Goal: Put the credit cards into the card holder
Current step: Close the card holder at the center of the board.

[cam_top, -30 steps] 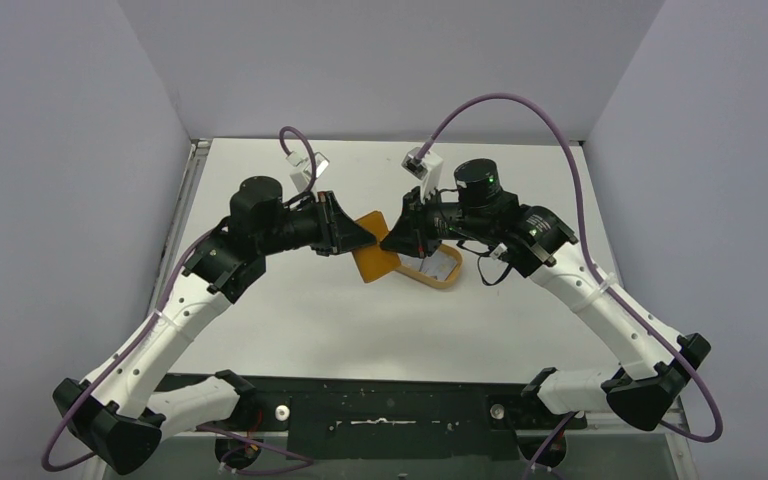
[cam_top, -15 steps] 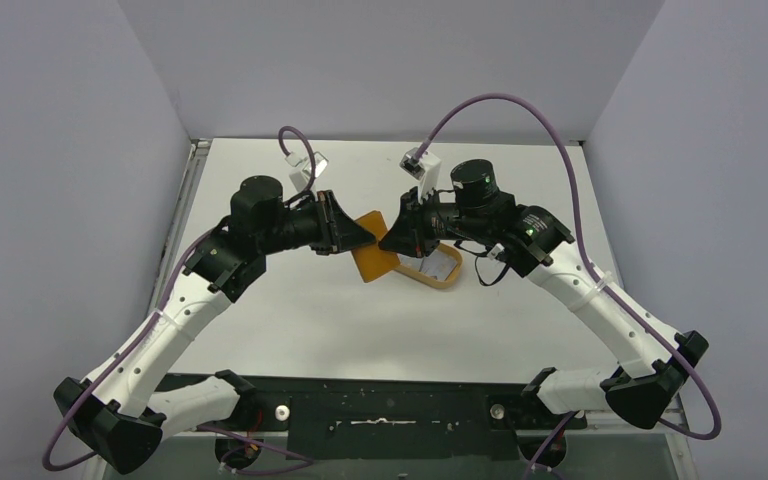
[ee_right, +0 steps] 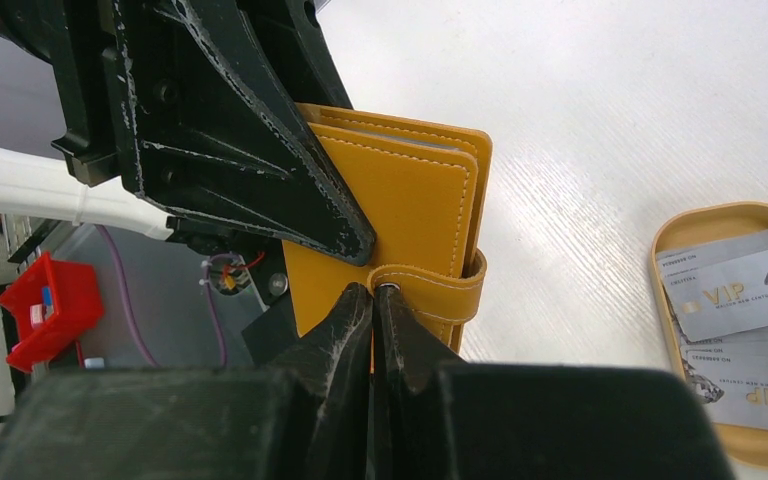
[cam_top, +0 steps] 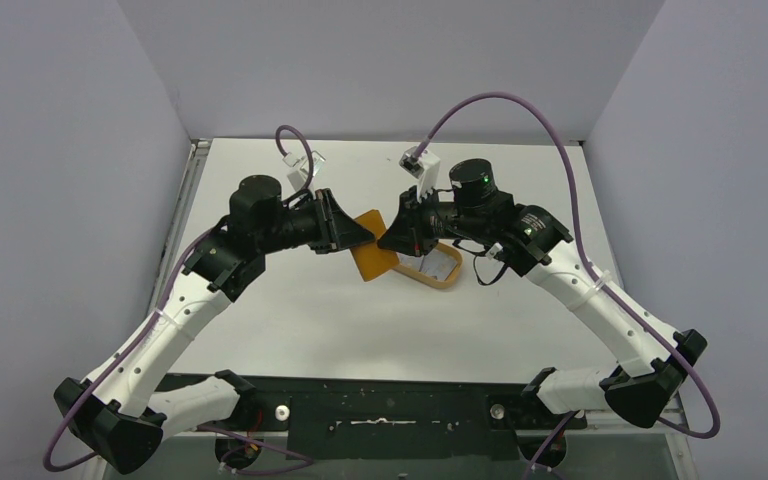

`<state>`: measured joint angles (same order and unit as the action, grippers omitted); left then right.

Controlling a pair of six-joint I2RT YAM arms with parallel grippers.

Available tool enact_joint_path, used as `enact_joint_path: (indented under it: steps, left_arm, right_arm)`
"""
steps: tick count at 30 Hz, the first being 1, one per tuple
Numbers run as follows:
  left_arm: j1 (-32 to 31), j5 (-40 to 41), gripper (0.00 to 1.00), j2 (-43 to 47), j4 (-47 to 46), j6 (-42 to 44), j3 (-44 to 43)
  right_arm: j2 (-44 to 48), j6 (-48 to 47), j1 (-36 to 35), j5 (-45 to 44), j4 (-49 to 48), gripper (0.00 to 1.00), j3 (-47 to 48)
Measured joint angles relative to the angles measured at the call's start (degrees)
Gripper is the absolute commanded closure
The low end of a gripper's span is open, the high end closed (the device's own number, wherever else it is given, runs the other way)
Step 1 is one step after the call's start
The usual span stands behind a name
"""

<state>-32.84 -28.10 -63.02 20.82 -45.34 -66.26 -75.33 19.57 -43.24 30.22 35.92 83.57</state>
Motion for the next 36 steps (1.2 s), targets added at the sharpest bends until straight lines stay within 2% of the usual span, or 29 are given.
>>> enact_joint_path:
  steps: [36]
  left_arm:
    - [-0.26,-0.28,1.0,0.46,-2.91,-2.1,0.02]
  right_arm:
    - [-2.86,1.4,-0.02,-1.62,5.05,1.0,5.38]
